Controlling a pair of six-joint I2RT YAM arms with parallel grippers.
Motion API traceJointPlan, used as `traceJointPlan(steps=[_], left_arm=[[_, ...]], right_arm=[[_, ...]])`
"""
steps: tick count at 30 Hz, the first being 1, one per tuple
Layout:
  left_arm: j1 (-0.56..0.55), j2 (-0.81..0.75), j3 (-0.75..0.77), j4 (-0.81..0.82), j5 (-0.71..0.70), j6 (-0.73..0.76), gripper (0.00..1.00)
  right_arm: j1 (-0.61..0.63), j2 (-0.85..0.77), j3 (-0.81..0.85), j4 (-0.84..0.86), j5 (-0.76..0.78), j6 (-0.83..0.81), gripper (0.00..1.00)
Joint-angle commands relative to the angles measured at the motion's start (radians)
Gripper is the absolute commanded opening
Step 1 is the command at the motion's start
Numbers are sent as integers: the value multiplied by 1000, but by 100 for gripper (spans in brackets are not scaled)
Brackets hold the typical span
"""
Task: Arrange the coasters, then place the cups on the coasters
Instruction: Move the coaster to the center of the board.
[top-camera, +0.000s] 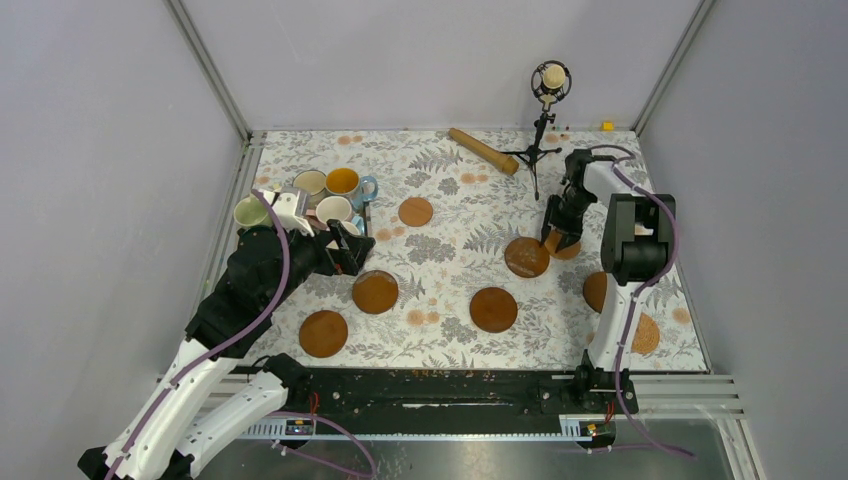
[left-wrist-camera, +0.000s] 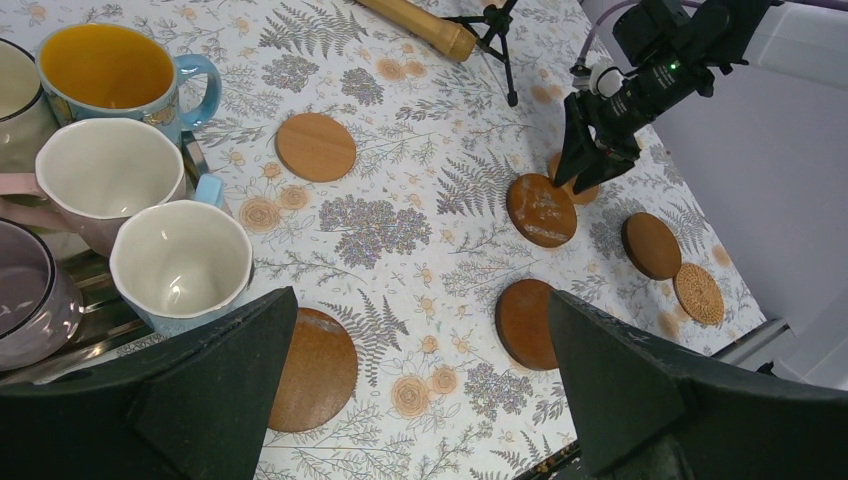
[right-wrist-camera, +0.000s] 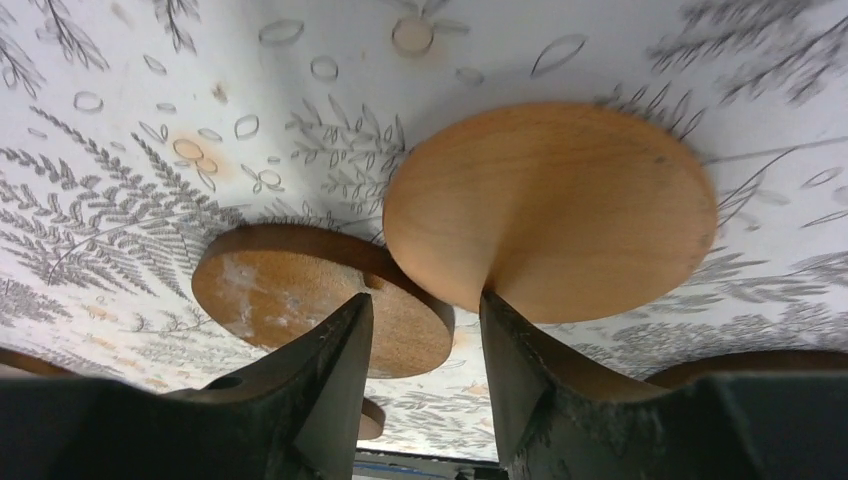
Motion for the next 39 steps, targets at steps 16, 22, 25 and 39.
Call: traceJointPlan(steps=[16, 22, 25, 39], left_arm=[[-5, -2, 11, 53, 22, -9, 99], [-5, 1, 14, 53, 30, -7, 99], [-6, -13, 10, 54, 8, -2, 99], [-11, 5, 11, 54, 15, 0, 99]], right_arm=[[154, -204, -236, 266, -244, 236, 48], [102, -212, -142, 254, -65, 256, 58], [70, -199, -80, 267, 2, 201, 59], [-26, -32, 198, 74, 392, -121, 56]])
